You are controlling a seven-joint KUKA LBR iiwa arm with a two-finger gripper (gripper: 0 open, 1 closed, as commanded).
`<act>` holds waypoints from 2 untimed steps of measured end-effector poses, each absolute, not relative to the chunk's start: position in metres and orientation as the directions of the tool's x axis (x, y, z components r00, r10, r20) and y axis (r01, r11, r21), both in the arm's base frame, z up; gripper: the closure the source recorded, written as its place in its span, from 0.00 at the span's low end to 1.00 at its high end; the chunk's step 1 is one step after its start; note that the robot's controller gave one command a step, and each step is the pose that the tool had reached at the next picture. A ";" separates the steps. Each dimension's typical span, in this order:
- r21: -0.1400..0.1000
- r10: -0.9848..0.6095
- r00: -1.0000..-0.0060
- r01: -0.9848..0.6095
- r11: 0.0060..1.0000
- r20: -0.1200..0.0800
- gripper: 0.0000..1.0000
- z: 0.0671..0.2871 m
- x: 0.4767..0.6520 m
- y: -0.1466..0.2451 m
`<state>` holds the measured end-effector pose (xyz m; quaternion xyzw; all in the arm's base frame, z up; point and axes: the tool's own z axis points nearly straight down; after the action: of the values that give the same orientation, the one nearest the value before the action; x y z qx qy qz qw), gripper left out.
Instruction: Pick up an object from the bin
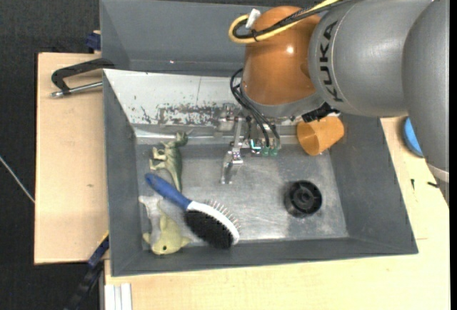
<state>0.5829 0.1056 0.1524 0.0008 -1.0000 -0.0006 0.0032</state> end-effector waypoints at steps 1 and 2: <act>-0.002 -0.218 -0.976 -0.218 0.976 -0.030 0.00 0.094 0.529 0.132; 0.004 -0.228 -0.974 -0.228 0.974 -0.020 0.00 0.161 0.510 0.171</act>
Offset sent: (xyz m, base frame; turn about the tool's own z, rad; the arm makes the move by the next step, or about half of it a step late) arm -0.0779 0.0334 -0.0824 -0.2515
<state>0.5098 0.1713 0.1612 0.1146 -0.9934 -0.0033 -0.0097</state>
